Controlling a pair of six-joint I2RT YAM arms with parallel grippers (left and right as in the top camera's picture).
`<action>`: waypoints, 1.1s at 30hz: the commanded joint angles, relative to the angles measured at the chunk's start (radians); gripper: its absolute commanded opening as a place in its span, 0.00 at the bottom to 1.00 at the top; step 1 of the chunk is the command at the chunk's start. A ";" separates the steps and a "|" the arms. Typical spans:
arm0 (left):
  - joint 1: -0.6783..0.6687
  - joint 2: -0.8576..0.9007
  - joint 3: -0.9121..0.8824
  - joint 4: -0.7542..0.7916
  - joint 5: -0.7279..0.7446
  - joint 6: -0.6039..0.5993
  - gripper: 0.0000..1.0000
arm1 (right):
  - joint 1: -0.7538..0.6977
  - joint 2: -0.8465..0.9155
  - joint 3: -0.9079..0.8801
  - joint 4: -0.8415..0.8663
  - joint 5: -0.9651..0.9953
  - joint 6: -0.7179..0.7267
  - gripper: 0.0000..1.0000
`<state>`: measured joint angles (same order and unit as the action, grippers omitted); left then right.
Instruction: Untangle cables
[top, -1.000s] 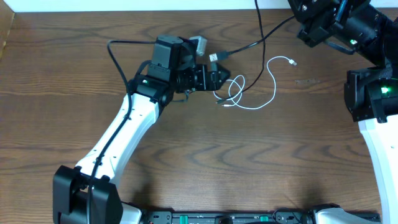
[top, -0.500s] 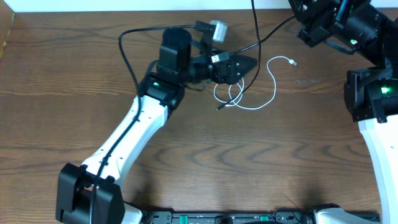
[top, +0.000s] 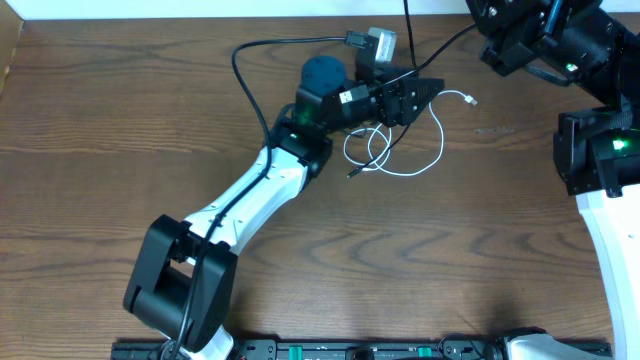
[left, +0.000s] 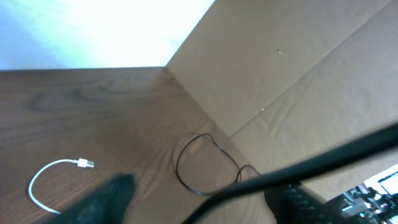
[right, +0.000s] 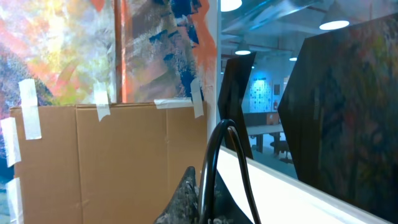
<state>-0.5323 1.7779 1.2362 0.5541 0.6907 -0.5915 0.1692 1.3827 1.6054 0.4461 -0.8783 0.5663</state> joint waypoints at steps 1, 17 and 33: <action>-0.008 0.007 0.011 0.014 -0.049 -0.002 0.44 | 0.001 -0.005 0.005 0.005 0.008 0.017 0.01; 0.166 0.004 0.011 0.130 0.192 -0.395 0.08 | -0.144 0.044 0.004 -0.771 0.513 -0.253 0.01; 0.327 0.005 0.011 0.565 0.158 -0.958 0.08 | -0.069 0.302 0.003 -1.086 0.030 -0.489 0.01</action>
<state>-0.1940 1.7805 1.2346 1.1141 0.8623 -1.4780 0.0639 1.6474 1.6070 -0.6361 -0.6277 0.1818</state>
